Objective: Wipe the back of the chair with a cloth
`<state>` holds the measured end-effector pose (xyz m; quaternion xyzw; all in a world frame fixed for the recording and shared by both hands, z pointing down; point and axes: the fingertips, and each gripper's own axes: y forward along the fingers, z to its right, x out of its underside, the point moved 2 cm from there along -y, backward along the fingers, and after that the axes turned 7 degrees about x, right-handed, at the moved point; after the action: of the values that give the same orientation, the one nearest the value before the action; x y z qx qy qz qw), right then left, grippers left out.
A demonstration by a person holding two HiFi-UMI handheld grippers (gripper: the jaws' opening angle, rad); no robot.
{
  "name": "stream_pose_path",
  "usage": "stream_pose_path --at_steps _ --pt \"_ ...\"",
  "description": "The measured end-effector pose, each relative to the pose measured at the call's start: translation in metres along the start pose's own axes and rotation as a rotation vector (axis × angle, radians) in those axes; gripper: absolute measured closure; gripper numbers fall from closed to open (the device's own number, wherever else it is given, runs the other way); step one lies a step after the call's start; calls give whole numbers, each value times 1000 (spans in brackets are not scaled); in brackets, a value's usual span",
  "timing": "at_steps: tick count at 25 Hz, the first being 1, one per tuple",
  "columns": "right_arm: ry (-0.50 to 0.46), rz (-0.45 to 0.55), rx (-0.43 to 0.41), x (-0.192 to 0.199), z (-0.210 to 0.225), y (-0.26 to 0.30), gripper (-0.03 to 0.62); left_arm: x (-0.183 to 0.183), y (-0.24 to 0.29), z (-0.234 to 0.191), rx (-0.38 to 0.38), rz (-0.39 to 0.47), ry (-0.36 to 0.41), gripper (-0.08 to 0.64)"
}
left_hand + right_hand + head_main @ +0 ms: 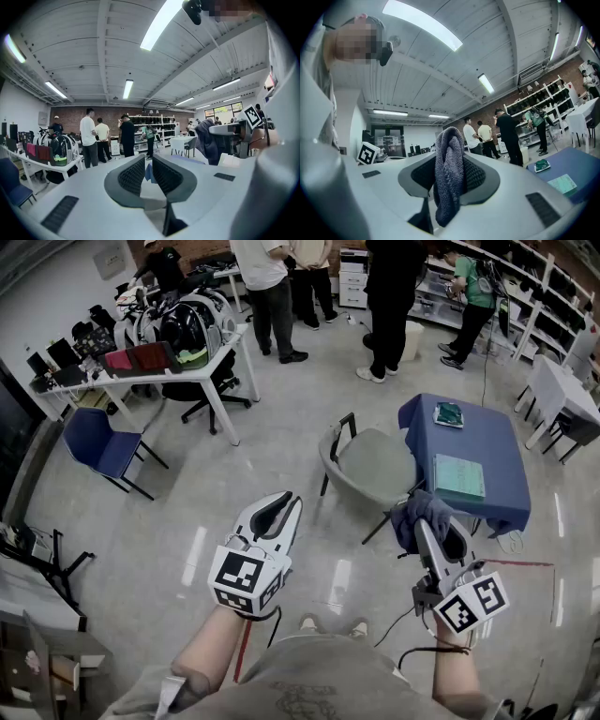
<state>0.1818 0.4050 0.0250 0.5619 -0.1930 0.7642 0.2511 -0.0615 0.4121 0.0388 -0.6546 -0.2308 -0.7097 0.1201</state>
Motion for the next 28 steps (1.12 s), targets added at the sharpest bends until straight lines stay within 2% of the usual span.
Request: stream_pose_path --at_steps 11,19,21,24,28 --pt "0 -7 28 6 -21 10 456 6 -20 -23 14 11 -22 495" --pt "-1 -9 71 15 -29 11 456 8 -24 -32 83 35 -60 495" --pt "-1 -26 79 22 -26 10 456 12 -19 -34 89 31 -80 476" --pt "-7 -40 86 28 -15 17 456 21 -4 -42 87 12 -88 390" --pt "5 -51 98 39 14 32 456 34 25 -54 83 -11 -122 388"
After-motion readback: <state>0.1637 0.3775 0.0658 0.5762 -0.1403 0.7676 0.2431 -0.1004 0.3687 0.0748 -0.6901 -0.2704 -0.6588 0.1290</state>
